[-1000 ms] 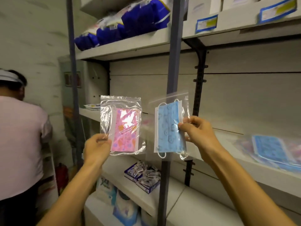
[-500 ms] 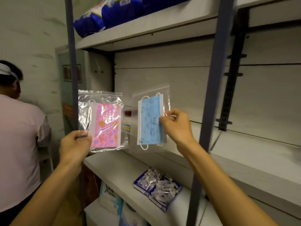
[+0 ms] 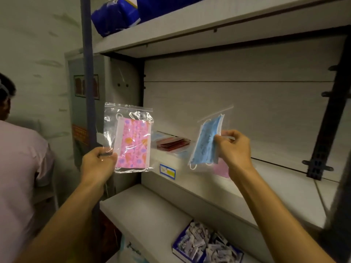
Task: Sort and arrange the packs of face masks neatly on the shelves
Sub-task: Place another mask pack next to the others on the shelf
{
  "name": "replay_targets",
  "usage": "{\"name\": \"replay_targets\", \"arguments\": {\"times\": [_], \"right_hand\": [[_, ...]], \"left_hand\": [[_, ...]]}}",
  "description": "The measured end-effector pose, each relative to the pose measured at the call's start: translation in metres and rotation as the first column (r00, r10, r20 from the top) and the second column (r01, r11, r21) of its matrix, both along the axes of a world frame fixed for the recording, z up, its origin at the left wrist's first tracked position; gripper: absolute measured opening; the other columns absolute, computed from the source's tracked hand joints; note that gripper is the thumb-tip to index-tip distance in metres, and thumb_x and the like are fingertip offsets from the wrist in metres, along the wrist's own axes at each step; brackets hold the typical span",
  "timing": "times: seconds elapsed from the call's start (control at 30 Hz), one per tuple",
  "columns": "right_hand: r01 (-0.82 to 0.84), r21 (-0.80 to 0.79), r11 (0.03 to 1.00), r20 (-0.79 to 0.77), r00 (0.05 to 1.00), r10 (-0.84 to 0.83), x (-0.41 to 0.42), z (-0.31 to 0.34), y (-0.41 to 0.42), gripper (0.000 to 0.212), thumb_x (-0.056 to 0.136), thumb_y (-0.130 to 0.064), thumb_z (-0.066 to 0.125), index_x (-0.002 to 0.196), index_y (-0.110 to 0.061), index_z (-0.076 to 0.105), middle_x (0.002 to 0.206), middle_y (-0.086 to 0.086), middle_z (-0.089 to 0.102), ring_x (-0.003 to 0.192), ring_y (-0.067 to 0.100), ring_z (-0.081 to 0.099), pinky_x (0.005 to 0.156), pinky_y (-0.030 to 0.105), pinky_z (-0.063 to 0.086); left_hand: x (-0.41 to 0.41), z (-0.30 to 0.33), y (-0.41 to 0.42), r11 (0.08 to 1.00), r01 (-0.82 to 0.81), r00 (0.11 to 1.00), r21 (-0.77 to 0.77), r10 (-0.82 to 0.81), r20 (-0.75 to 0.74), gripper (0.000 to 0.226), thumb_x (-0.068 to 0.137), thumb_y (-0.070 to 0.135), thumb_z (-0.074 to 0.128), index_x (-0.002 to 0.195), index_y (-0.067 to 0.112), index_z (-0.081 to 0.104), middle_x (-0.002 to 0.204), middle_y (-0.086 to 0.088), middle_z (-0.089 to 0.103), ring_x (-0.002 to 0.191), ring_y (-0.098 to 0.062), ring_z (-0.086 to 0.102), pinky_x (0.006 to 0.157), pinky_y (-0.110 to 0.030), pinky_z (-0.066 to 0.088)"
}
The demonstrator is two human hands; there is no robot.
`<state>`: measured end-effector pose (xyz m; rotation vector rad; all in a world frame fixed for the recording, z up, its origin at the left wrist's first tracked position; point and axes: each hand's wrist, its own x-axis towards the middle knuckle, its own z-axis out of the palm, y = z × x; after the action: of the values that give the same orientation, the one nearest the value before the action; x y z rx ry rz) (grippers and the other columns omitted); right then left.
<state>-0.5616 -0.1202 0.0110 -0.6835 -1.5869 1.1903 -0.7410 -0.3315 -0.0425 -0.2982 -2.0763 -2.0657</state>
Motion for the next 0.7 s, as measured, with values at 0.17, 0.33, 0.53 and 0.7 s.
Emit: {"name": "replay_targets", "arguments": {"times": [0.17,0.33,0.53,0.7], "right_hand": [[0.048,0.005,0.999,-0.020,0.999,-0.047,-0.038,0.003,0.003,0.012,0.090,-0.012,0.061,0.101,-0.013,0.059,0.085,0.001,0.061,0.086,0.020,0.064,0.081,0.043,0.057],[0.132,0.023,0.991,-0.015,0.991,-0.132,-0.081,0.007,-0.015,0.013,0.089,-0.010,0.062,0.101,-0.012,0.062,0.083,-0.001,0.061,0.083,0.020,0.063,0.080,0.046,0.057],[0.266,0.052,0.963,-0.081,0.962,-0.261,-0.103,0.026,-0.035,0.014,0.089,-0.007,0.061,0.102,-0.012,0.058,0.084,0.000,0.058,0.075,0.014,0.058,0.060,0.028,0.049],[0.394,0.051,0.918,-0.059,0.918,-0.391,-0.091,0.023,-0.043,0.013,0.090,-0.006,0.061,0.102,-0.012,0.058,0.087,-0.003,0.056,0.078,0.012,0.057,0.061,0.026,0.048]], "left_hand": [[-0.060,-0.002,0.005,0.998,0.066,0.998,-0.019,-0.066,-0.021,0.010,0.087,0.008,0.060,0.092,0.016,0.064,0.095,-0.008,0.062,0.088,-0.025,0.057,0.074,-0.030,0.043],[-0.118,0.000,-0.006,0.987,0.149,0.986,-0.065,-0.153,-0.060,0.010,0.086,0.005,0.058,0.086,0.014,0.063,0.086,-0.008,0.062,0.084,-0.025,0.057,0.070,-0.027,0.042],[-0.195,0.012,-0.024,0.976,0.199,0.974,-0.089,-0.207,-0.092,0.013,0.085,0.007,0.060,0.091,0.018,0.063,0.097,-0.009,0.065,0.092,-0.028,0.060,0.080,-0.033,0.047],[-0.200,0.007,0.001,0.917,0.397,0.916,-0.044,-0.399,-0.047,0.016,0.087,0.004,0.057,0.089,0.018,0.063,0.085,0.002,0.062,0.076,-0.014,0.057,0.063,-0.025,0.042]]}}
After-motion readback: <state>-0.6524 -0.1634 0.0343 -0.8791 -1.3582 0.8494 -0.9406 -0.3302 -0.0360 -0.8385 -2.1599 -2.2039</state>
